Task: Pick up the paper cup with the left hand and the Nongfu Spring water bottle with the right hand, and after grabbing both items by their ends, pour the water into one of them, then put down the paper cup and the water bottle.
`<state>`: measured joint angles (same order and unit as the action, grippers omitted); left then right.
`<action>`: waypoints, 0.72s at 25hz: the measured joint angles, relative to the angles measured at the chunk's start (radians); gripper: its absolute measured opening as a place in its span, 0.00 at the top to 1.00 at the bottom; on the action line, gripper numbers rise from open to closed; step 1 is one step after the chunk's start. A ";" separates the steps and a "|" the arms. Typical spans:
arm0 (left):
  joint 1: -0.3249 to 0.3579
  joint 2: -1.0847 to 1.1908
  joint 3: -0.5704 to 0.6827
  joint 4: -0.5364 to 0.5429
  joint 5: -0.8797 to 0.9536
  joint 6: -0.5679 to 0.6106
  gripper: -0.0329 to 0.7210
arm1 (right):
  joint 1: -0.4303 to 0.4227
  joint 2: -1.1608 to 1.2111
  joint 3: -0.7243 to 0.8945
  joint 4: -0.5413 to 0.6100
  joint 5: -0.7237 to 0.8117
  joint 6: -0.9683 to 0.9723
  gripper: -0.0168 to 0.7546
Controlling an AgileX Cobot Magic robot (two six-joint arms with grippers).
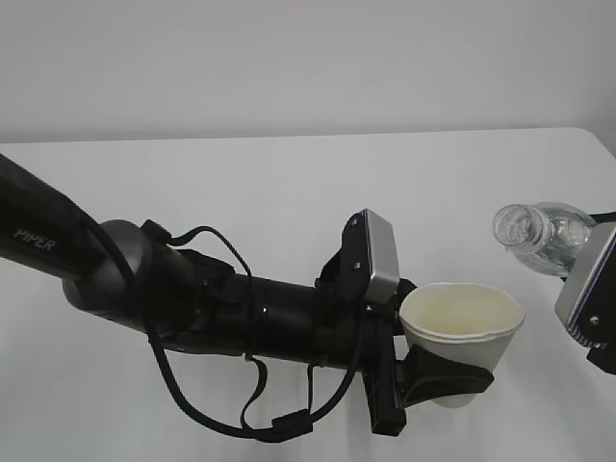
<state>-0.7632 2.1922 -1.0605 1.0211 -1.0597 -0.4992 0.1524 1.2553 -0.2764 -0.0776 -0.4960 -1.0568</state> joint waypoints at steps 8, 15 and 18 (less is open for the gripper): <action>0.000 0.000 0.000 -0.006 0.000 0.000 0.44 | 0.000 0.000 0.000 0.000 -0.001 -0.079 0.52; 0.000 0.000 0.000 -0.012 0.000 -0.011 0.44 | 0.000 0.000 0.000 0.030 -0.001 -0.127 0.52; 0.000 0.000 0.000 -0.012 0.000 -0.012 0.44 | 0.000 0.000 0.000 0.095 -0.001 -0.190 0.52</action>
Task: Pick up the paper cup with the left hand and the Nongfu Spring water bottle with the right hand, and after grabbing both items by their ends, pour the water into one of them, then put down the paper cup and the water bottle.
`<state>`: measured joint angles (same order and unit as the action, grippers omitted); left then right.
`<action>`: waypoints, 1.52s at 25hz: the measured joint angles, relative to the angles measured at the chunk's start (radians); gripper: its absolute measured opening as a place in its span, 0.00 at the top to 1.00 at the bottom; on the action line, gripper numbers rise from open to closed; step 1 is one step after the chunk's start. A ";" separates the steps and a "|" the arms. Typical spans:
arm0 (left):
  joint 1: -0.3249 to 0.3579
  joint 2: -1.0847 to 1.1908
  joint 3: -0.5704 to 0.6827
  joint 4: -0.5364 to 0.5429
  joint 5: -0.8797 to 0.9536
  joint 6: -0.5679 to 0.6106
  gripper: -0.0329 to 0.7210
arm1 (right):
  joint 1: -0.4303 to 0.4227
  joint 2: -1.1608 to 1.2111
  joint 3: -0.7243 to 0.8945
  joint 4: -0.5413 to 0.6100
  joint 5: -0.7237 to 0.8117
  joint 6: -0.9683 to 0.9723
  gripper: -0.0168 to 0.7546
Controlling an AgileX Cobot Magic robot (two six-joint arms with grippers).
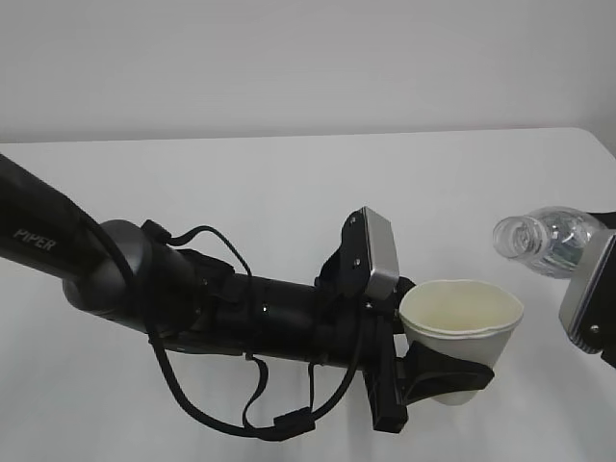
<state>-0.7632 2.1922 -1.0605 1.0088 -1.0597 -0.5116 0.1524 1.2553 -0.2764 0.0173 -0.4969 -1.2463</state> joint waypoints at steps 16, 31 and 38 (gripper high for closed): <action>0.000 0.000 0.000 0.000 0.000 -0.002 0.44 | 0.000 0.000 0.000 0.030 -0.030 -0.125 0.52; 0.000 0.000 0.000 0.000 0.000 -0.002 0.44 | 0.000 0.000 0.000 0.031 -0.045 -0.194 0.52; 0.000 0.000 0.000 0.000 0.006 -0.002 0.44 | 0.000 0.000 0.000 0.031 -0.045 -0.215 0.52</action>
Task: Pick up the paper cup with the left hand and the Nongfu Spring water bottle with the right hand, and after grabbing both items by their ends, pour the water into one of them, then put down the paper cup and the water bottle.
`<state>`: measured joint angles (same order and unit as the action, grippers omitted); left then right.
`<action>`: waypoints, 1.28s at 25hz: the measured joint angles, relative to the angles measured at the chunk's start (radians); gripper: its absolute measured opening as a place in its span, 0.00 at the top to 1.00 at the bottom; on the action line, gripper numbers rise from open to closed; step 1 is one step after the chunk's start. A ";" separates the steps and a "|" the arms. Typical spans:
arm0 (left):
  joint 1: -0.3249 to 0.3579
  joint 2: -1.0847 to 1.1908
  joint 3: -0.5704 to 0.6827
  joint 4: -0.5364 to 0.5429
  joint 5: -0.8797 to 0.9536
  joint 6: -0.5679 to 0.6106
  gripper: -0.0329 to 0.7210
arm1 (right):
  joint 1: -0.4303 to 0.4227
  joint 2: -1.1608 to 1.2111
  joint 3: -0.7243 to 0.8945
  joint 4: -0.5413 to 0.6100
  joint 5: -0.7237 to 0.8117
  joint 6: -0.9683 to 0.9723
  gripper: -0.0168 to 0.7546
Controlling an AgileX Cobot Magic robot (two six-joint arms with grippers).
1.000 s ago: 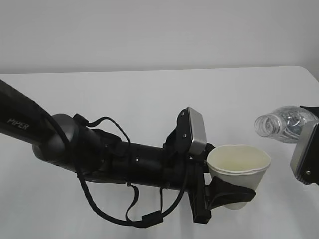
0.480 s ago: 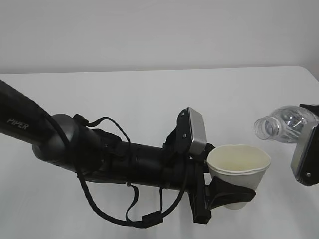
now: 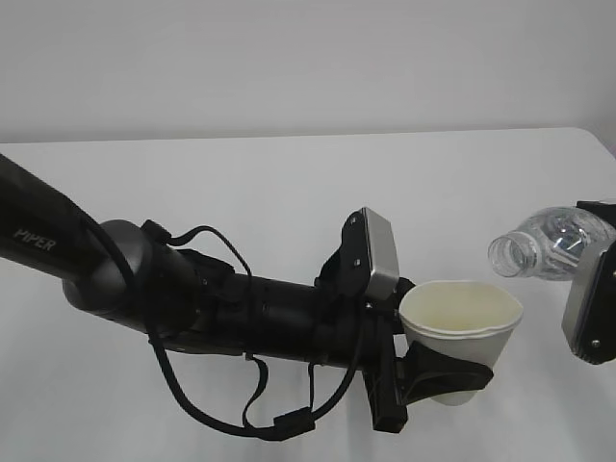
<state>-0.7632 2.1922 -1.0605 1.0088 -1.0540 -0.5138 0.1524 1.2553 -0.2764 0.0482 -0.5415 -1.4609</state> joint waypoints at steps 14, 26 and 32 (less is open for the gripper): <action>0.000 0.000 0.000 0.000 0.000 0.000 0.44 | 0.000 0.000 0.000 0.000 0.000 -0.043 0.52; 0.000 0.000 0.000 0.008 0.000 0.000 0.44 | 0.000 0.000 0.000 0.004 -0.043 -0.045 0.52; 0.000 0.000 0.000 0.013 0.000 0.000 0.44 | 0.000 0.000 0.000 0.005 -0.053 -0.050 0.52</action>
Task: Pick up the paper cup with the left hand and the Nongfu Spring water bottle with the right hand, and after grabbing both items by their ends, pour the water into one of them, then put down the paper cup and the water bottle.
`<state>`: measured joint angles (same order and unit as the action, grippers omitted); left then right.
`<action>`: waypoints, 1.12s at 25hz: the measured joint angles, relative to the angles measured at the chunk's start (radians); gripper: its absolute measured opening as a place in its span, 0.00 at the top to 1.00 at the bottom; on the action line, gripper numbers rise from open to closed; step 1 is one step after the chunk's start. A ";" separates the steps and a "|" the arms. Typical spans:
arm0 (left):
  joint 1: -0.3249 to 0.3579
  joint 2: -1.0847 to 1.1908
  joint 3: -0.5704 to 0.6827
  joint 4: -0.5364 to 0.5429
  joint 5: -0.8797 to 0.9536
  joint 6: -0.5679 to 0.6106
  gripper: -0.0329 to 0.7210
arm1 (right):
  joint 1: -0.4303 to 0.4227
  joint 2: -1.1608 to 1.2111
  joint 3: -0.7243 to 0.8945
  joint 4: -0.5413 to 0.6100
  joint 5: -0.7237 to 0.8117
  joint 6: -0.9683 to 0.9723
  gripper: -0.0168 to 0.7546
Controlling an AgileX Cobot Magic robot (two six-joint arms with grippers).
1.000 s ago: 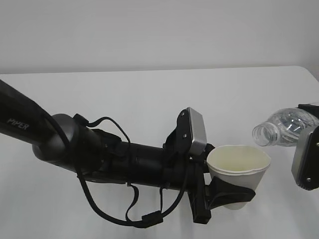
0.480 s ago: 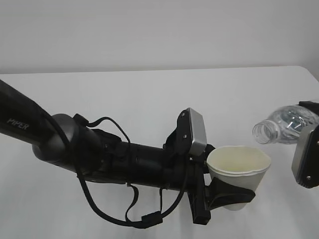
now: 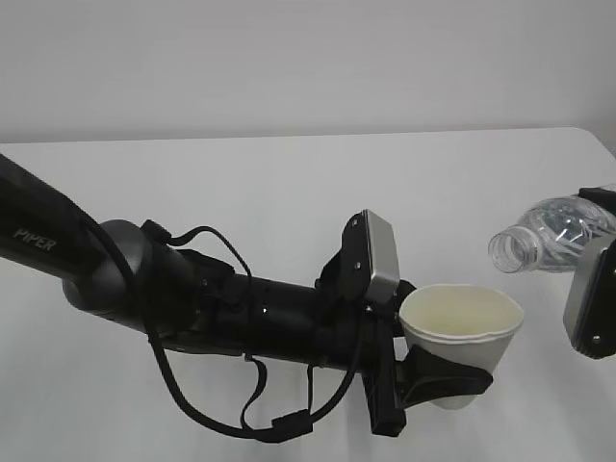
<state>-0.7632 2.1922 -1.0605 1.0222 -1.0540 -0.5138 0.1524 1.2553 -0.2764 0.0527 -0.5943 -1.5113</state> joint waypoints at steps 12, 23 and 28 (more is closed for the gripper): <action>0.000 0.000 0.000 0.021 0.002 0.000 0.44 | 0.000 0.000 0.000 -0.007 -0.002 -0.028 0.52; 0.000 0.000 0.000 0.021 0.002 0.000 0.44 | 0.000 0.000 0.000 -0.007 -0.007 -0.064 0.52; 0.000 0.000 0.000 0.021 0.002 0.000 0.44 | 0.000 0.000 0.000 -0.007 -0.027 -0.068 0.52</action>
<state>-0.7632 2.1922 -1.0605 1.0435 -1.0517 -0.5138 0.1524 1.2553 -0.2764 0.0453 -0.6217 -1.5791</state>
